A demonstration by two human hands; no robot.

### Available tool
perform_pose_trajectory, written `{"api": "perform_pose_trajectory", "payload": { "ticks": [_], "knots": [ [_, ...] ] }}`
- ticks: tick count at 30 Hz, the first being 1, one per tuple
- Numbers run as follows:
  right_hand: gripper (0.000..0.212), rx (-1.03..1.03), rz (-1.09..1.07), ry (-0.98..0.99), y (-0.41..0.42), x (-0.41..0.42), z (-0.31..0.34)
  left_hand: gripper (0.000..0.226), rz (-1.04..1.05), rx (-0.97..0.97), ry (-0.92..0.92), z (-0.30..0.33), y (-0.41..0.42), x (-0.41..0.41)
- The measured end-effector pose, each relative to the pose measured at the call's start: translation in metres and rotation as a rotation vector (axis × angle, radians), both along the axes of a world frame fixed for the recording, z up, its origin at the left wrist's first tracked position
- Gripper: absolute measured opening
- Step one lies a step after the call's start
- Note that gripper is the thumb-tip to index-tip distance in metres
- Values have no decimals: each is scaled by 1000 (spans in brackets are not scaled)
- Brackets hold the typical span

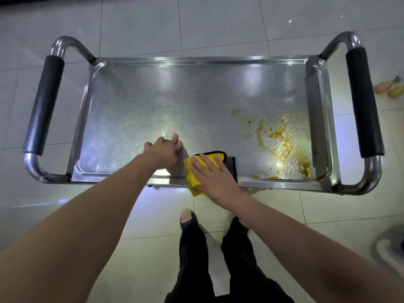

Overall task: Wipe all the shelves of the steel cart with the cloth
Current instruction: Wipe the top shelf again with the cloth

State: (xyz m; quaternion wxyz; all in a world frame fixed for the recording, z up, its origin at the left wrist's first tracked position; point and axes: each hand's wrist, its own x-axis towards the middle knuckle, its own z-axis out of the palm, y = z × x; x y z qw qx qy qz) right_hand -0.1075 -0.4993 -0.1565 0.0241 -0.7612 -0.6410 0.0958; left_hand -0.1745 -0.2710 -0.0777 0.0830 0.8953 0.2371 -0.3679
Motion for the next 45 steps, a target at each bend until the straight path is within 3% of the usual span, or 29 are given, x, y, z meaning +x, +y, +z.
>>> {"api": "perform_pose_trajectory", "payload": {
  "ticks": [5, 10, 22, 27, 34, 45],
  "knots": [
    [72, -43, 27, 39, 28, -17, 4, 48, -48, 47, 21, -5, 0, -1],
    [70, -16, 41, -3, -4, 4, -1, 57, -77, 64, 20, -3, -6, 0],
    [68, -7, -80, 1, -85, 68, -1, 42, -97, 129, 46, 15, -17, 17],
    [63, 34, -59, 10, -86, 71, 2, 48, 23, 229, -36, 15, -37, 33],
    [62, 42, -55, -2, -83, 76, 1, 57, 18, 120, -319, 5, -83, 51],
    [57, -2, -100, 39, -72, 87, -3, 54, 58, 109, -248, -5, -88, 67]
  ]
}}
